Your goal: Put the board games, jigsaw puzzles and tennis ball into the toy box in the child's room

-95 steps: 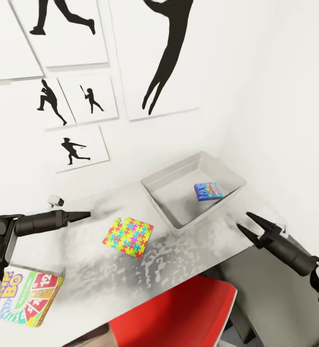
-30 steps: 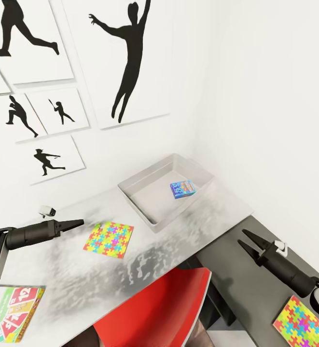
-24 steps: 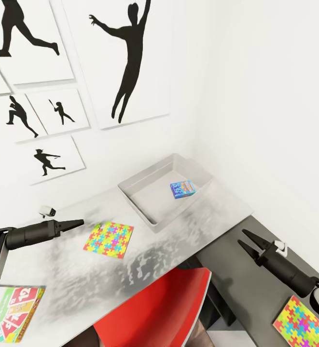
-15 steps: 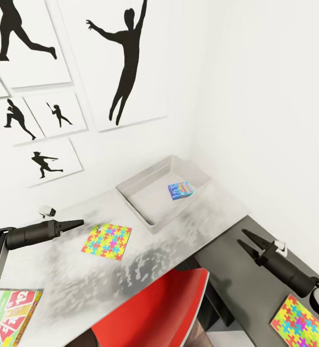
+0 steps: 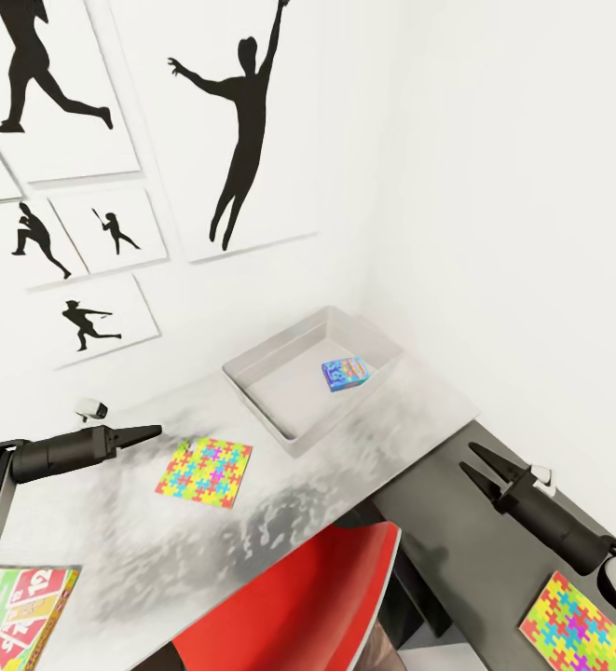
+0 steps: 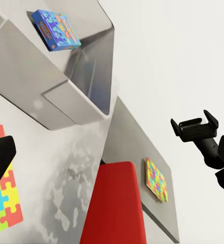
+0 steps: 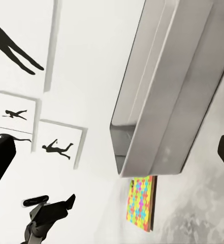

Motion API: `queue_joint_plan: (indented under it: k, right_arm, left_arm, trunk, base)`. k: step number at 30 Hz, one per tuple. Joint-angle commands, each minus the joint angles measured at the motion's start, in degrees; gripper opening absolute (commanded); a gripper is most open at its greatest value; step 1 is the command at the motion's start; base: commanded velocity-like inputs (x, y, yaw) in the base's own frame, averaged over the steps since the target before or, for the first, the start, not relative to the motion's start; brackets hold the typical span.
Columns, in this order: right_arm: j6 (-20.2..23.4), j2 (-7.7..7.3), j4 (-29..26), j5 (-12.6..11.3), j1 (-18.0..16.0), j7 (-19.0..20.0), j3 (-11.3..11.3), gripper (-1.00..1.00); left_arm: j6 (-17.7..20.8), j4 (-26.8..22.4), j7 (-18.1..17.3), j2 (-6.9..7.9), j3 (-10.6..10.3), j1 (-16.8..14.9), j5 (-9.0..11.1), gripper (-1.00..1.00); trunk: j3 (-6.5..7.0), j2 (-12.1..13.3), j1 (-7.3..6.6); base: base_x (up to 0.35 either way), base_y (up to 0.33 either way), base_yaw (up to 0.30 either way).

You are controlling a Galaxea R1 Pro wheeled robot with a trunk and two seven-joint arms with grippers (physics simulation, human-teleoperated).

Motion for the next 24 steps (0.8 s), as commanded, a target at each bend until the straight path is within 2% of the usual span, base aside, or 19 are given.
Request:
queue_joint_plan:
  k: [1, 12, 24]
  right_arm:
    - [0.4, 0.09, 0.0, -0.2, 0.0, 0.0, -0.1, 1.0]
    - [0.3, 1.69, -0.2, -0.1, 0.0, 0.0, -0.1, 1.0]
    - [0.3, 1.86, -0.1, -0.1, 0.0, 0.0, -0.1, 1.0]
  left_arm:
    - [0.6, 0.0, -0.3, 0.02, 0.0, 0.0, -0.2, 1.0]
    - [0.6, 0.0, -0.3, 0.13, 0.1, 0.0, -0.2, 1.0]
    - [0.7, 0.0, -0.3, -0.05, 0.0, 0.0, -0.1, 1.0]
  trunk:
    - [0.0, -0.1, 0.03]
    - [1.01, -0.1, 0.03]
    - [2.13, -0.1, 0.03]
  base:
    - [0.0, 0.0, -0.002]
    - [0.0, 0.0, 0.0]
    - [0.0, 0.0, 0.0]
